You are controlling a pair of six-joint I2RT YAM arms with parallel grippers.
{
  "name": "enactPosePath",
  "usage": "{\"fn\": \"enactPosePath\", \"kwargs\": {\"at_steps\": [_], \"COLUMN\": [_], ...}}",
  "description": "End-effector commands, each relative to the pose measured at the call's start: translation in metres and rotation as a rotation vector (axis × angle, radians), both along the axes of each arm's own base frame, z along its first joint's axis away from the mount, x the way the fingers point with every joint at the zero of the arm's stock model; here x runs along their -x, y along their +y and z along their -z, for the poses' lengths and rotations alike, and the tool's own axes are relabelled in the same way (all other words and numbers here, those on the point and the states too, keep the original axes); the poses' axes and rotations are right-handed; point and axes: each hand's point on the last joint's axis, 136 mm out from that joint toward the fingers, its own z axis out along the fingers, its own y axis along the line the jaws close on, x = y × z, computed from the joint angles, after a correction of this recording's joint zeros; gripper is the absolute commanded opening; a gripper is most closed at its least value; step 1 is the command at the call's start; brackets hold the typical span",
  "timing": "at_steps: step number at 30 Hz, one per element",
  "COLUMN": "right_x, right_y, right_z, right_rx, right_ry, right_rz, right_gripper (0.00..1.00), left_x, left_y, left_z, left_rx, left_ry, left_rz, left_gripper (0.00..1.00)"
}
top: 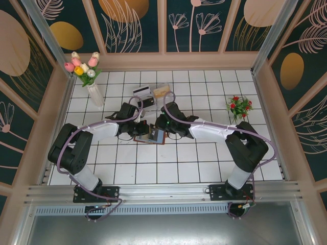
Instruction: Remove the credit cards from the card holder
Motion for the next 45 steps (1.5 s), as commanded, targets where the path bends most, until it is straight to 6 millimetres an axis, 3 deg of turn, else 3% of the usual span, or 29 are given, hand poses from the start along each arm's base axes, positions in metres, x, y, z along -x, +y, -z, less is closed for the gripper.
{"fn": "enactPosePath", "kwargs": {"at_steps": [1,9,17,22,25,28,38,45], "right_x": [0.007,0.006,0.012,0.014,0.016,0.017,0.014,0.01], "right_y": [0.009,-0.004,-0.005,-0.005,-0.001,0.001,-0.005,-0.017], "right_z": [0.013,0.056,0.078,0.085,0.087,0.086,0.077,0.064], "right_rx": [-0.038,0.097,0.129,0.135,0.122,0.111,0.121,0.137], "right_ry": [0.04,0.145,0.195,0.212,0.22,0.222,0.191,0.162], "right_rz": [-0.054,0.008,0.001,-0.007,-0.02,-0.028,-0.006,0.026], "right_gripper": [0.14,0.1,0.09,0.09,0.09,0.1,0.1,0.12], "left_x": [0.005,0.006,0.005,0.008,0.01,0.007,0.0,0.001], "left_y": [0.005,0.006,0.001,-0.01,-0.014,-0.012,0.004,0.017], "left_z": [0.006,0.006,0.0,-0.005,-0.004,-0.005,-0.005,-0.027], "left_rx": [-0.011,-0.004,0.032,0.106,0.135,0.107,-0.008,-0.079], "left_ry": [0.021,0.023,0.019,0.027,0.042,0.027,-0.007,-0.057], "left_rz": [-0.006,-0.013,-0.006,0.018,0.034,0.034,0.007,0.005], "left_gripper": [0.0,0.0,0.04,0.15,0.21,0.22,0.06,0.04]}}
